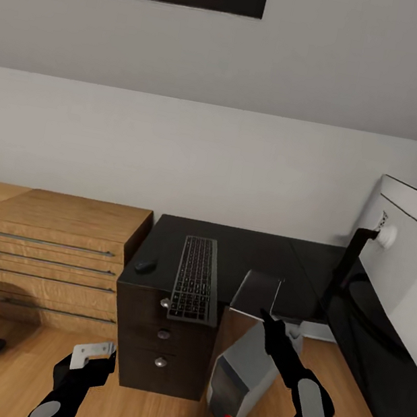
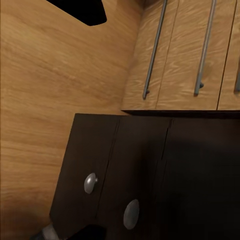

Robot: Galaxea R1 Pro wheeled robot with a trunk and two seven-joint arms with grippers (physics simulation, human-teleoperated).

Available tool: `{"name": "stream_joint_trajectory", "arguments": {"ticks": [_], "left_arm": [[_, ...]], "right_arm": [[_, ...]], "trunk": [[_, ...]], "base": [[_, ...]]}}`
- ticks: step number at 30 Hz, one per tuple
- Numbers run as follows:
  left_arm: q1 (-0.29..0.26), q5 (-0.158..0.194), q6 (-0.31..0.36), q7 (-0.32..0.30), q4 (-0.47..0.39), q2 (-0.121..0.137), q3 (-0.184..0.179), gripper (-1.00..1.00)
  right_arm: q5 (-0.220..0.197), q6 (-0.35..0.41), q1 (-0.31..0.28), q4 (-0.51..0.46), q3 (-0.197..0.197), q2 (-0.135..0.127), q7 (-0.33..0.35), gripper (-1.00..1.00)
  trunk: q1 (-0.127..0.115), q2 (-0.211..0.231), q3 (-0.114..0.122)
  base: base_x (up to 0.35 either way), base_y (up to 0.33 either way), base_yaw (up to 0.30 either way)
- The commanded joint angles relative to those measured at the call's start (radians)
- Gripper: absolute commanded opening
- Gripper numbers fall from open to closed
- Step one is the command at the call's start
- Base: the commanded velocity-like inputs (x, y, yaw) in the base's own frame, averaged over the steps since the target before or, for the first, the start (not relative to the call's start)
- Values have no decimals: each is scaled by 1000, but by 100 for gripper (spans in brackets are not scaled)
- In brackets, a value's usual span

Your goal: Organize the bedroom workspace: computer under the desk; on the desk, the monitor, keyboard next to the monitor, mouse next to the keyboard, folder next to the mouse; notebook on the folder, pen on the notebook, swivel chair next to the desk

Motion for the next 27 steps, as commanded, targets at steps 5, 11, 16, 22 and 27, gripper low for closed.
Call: {"name": "stream_joint_trajectory", "arguments": {"ticks": [5,11,16,22,27], "left_arm": [[0,12,0,10,-43,-2,18,100],[0,16,2,10,-73,-6,36,100],[0,16,2,11,-76,-6,38,100],[0,16,2,11,-76,-7,38,100],[0,16,2,11,-75,-7,39,100]], "right_arm": [[-3,-60,-2,26,-1,1,1,-100],[-3,-85,-3,46,-1,0,0,-100],[-2,-90,-3,53,-1,-1,0,-100],[-4,-91,-4,60,-3,-1,0,-100],[-7,-90,-4,62,-4,-2,0,-100]], "trunk": [[1,0,-1],[20,-35,-16],[39,-70,-32],[62,-112,-51],[81,-147,-67]], "base": [[85,0,0],[4,0,0],[0,0,0],[0,0,0],[0,0,0]]}}
